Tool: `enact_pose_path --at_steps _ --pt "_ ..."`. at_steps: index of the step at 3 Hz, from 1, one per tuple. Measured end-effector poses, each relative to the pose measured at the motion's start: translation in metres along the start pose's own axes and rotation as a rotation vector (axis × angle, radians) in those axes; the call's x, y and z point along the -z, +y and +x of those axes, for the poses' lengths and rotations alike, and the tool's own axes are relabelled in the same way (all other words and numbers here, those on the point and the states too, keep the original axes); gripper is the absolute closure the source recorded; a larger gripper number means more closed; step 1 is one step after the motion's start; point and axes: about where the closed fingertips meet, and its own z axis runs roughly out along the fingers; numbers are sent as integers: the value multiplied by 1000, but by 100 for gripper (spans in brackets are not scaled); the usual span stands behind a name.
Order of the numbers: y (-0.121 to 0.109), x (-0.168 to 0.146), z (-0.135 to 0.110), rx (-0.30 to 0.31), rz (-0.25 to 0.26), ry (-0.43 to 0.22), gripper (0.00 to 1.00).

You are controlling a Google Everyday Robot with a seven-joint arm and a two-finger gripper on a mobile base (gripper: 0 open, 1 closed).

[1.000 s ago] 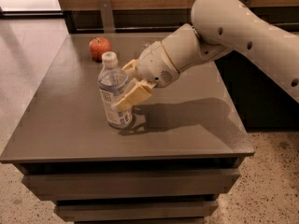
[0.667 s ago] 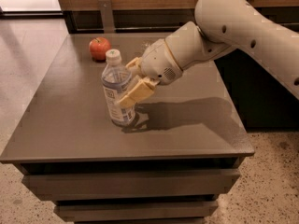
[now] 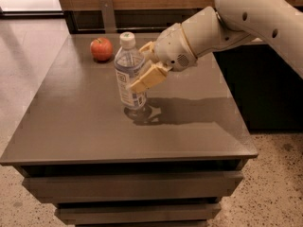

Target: Knock blue plastic bottle over

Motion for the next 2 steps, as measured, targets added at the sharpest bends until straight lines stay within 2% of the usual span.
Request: enact_pose_path --at_steps 1,2 --pt "-16 12 -7 87 50 44 100" --pt "-26 14 -15 223 61 141 100"
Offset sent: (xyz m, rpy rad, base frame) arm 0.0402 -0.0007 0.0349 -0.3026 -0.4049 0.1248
